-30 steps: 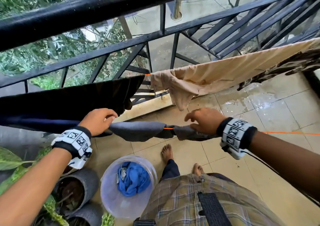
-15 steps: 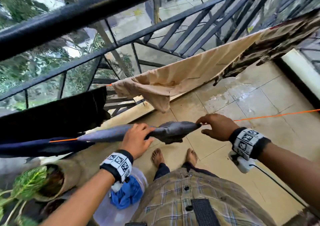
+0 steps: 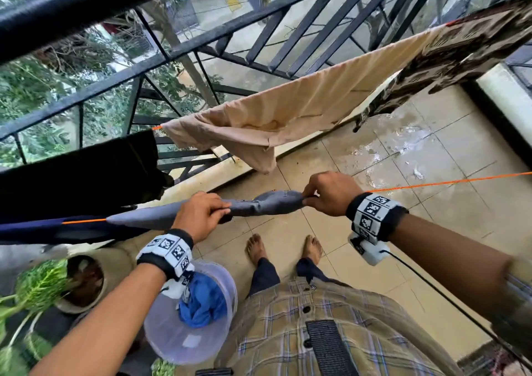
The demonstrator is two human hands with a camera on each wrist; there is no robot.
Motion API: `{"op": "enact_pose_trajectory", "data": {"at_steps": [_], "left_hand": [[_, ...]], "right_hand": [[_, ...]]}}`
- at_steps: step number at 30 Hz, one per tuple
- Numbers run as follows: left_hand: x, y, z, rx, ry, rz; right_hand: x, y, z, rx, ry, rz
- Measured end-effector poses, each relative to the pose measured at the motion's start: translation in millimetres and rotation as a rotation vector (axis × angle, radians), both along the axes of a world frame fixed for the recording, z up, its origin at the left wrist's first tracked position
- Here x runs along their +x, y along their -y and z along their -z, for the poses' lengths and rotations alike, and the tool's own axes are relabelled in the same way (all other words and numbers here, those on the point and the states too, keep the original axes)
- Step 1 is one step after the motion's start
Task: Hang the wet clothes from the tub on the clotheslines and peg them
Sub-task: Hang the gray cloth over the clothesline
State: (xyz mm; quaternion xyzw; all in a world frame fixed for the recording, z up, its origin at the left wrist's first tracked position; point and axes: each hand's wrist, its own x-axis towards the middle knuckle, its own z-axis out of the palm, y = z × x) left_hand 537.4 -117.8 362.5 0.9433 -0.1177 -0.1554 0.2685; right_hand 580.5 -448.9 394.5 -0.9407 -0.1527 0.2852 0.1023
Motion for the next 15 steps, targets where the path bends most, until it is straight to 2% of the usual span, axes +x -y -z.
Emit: {"op": "enact_pose_trajectory", "data": {"at_steps": [6, 12, 15], "left_hand": [[10.8, -3.5, -8.5, -0.138, -0.239, -0.19], [30.3, -13.6, -9.7, -0.259, -0.299, -0.344], [35.8, -9.1, -5.3, -0.198, -0.35, -0.337]], "right_hand": [[-9.0, 7.5, -2.9, 0.117, 0.028, 0.048], [-3.3, 1.6, -11.6, 0.37, -0.072, 0.312], [-1.4, -0.6, -5.7, 0.4, -0.183, 0.397]]}}
